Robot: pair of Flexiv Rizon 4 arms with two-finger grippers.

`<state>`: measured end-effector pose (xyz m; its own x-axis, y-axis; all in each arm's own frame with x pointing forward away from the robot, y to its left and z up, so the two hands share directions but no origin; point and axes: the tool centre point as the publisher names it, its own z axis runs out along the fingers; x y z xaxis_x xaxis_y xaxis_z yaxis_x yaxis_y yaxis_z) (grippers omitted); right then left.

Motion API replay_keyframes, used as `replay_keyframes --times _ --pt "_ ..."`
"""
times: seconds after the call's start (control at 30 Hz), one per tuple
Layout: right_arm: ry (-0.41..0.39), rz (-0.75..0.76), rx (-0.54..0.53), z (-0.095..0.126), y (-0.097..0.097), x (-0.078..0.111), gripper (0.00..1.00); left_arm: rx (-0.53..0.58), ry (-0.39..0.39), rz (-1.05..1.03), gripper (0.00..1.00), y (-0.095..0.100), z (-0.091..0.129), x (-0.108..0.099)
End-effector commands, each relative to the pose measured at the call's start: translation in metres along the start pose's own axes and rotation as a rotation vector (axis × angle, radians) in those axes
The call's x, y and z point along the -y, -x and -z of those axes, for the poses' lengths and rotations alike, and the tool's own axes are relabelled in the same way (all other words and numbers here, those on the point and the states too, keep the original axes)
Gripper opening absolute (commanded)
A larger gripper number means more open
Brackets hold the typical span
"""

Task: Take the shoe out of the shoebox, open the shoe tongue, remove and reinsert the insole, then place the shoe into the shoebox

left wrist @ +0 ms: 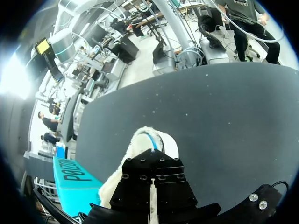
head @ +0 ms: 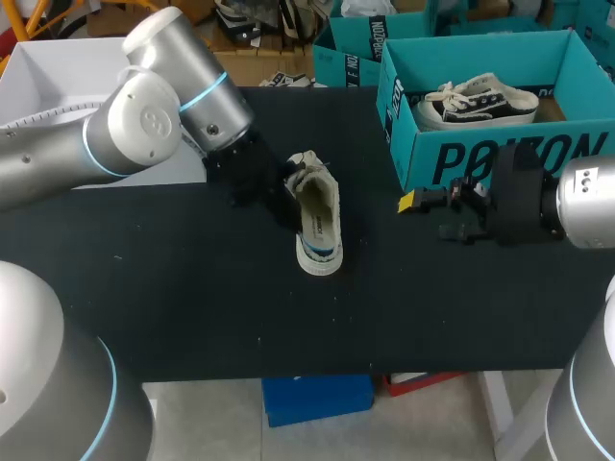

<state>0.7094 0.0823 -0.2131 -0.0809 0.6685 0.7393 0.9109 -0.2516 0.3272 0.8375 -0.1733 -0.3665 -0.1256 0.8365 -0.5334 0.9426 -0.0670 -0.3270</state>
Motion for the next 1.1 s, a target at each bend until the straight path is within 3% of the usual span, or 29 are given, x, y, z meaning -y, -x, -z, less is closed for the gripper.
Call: replay_keyframes --times 0.03,0.53,0.87,1.1 --pt "0.000 -0.001 0.001 0.000 0.000 0.000 1.00 -0.018 -0.001 -0.002 0.00 0.000 -0.009 -0.003" --pt "0.000 -0.001 0.001 0.000 0.000 0.000 1.00 -0.061 -0.029 -0.005 0.00 0.002 -0.027 -0.006" --pt "0.000 -0.001 0.001 0.000 0.000 0.000 1.00 -0.086 0.000 -0.027 0.00 0.011 0.004 -0.004" --pt "0.000 -0.001 0.001 0.000 0.000 0.000 1.00 -0.097 0.023 -0.065 0.00 0.020 0.011 -0.007"
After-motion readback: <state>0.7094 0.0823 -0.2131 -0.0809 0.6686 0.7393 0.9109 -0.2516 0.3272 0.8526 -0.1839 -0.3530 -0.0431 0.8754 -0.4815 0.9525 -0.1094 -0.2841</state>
